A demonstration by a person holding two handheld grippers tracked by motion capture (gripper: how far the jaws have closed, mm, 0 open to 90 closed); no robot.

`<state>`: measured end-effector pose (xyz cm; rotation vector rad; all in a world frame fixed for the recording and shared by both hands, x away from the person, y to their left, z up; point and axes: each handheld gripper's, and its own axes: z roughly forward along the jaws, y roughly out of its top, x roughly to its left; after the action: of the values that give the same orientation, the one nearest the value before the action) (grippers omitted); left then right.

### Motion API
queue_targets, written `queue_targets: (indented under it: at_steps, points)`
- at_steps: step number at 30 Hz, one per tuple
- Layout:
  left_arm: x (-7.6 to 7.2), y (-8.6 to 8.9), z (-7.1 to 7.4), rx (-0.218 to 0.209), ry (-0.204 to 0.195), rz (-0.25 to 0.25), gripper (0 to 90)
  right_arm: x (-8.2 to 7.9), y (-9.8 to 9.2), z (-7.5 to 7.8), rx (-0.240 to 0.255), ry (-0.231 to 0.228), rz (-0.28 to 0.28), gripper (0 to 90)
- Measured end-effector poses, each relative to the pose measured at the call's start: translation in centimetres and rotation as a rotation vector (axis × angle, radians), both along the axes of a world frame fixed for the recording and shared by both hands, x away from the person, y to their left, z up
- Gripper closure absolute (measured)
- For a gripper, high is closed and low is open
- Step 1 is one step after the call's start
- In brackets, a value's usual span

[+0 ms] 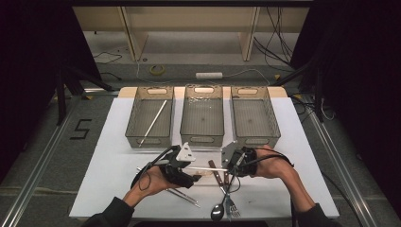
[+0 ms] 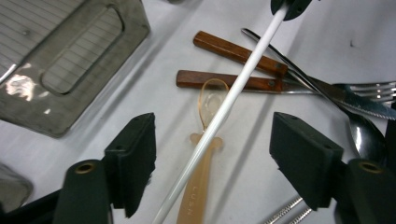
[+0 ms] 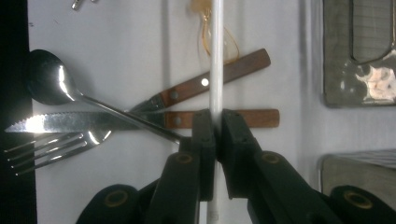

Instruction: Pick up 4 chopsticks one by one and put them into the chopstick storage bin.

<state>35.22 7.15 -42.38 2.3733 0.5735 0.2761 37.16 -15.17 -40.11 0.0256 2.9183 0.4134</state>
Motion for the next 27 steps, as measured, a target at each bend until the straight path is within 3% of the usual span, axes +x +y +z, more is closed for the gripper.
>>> queue_targets:
  at_steps: [11,27]
  points:
    - [-0.5,-0.4,-0.3,0.053,-0.009,-0.067,49.9,-0.7,0.9,0.1,-0.011,-0.006,0.039,85.2]
    - [-0.8,-0.8,-0.4,0.071,0.01,-0.13,69.9,-1.2,1.5,-0.1,-0.007,-0.002,0.073,85.2]
